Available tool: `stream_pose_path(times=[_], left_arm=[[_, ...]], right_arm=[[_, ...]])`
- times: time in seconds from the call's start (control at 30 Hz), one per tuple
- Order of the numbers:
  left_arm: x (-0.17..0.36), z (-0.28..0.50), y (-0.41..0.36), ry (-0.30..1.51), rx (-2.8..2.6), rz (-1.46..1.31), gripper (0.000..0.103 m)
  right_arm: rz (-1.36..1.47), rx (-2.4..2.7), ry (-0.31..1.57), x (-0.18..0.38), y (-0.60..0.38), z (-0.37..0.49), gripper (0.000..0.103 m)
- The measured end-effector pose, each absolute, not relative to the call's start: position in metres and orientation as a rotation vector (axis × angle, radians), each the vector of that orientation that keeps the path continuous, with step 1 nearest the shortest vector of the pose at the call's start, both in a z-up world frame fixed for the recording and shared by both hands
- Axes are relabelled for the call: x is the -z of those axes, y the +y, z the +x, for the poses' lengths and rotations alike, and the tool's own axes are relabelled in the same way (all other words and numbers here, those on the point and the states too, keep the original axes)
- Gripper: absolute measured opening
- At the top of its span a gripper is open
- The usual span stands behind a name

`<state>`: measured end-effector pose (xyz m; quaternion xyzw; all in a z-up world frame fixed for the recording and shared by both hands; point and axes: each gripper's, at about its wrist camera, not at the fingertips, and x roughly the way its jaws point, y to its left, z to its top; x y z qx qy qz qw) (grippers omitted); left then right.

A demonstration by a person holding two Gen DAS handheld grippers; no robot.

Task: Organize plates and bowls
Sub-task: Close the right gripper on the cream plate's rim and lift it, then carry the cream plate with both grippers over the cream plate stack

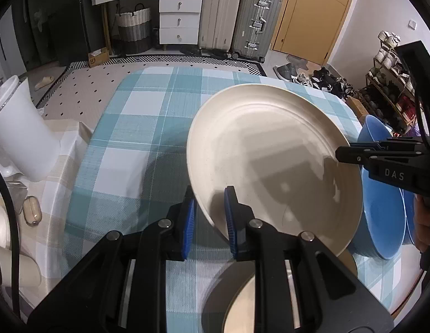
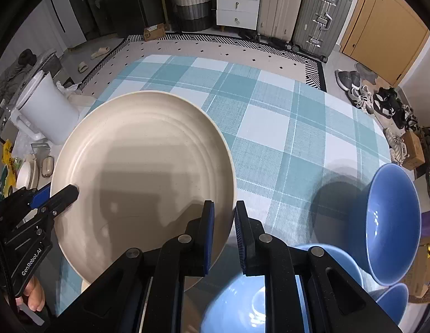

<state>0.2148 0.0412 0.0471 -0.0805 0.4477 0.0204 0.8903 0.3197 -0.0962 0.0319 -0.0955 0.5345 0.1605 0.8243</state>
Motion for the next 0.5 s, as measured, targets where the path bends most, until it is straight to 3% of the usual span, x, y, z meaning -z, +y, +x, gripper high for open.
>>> stream_pose_path(times=[0.5], left_arm=[[-0.083,0.165,0.025,0.886,-0.009,-0.144,0.017]], right_arm=[[-0.186,-0.346,1.074,-0.062,-0.108,0.270,0.015]])
